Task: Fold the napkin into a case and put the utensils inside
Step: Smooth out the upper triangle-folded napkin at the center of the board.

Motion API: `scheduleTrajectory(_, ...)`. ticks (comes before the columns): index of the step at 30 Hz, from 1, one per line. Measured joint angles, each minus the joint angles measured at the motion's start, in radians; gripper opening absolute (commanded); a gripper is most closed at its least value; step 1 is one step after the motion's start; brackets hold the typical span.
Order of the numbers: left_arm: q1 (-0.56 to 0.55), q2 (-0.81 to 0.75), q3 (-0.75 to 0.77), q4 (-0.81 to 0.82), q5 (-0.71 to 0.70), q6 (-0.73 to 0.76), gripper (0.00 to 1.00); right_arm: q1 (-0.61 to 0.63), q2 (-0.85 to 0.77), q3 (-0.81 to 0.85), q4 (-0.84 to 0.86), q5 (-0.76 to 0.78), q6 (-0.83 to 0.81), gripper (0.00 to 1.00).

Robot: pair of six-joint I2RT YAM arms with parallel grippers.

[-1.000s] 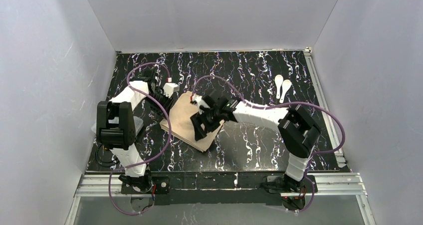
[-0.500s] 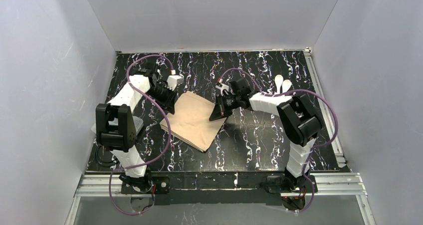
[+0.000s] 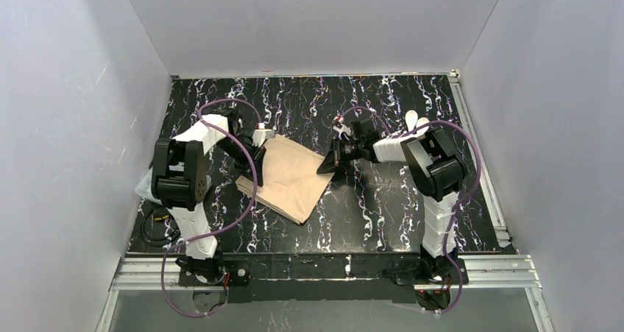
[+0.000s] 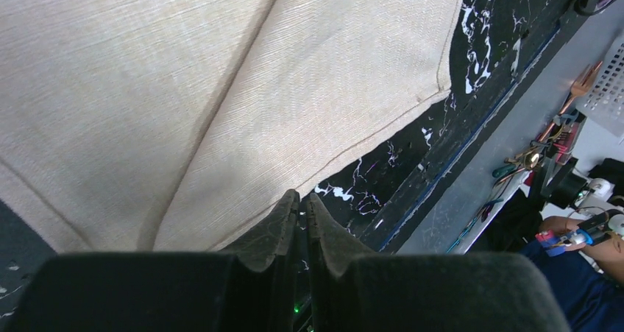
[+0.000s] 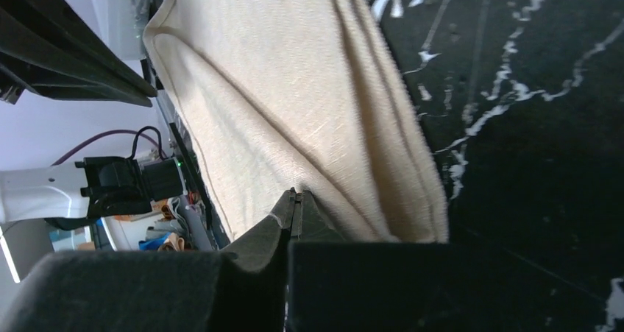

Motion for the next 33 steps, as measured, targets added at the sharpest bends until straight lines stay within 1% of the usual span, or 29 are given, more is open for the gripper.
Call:
scheduleTrajectory(7, 0.033, 0.008, 0.0, -0.004, -0.019, 0.021, 0.05, -0.008, 0.039, -0.005, 0.026, 0.012, 0.016, 0.01)
scheduleTrajectory(22, 0.113, 0.012, -0.057, 0.024, -0.148, 0.089, 0.04, -0.02, 0.043, -0.05, 0.128, -0.002, 0.062, 0.01)
scheduleTrajectory(33, 0.133, 0.061, -0.057, 0.06, -0.192, 0.077, 0.04, -0.021, 0.043, -0.063, 0.151, -0.004, 0.065, 0.01)
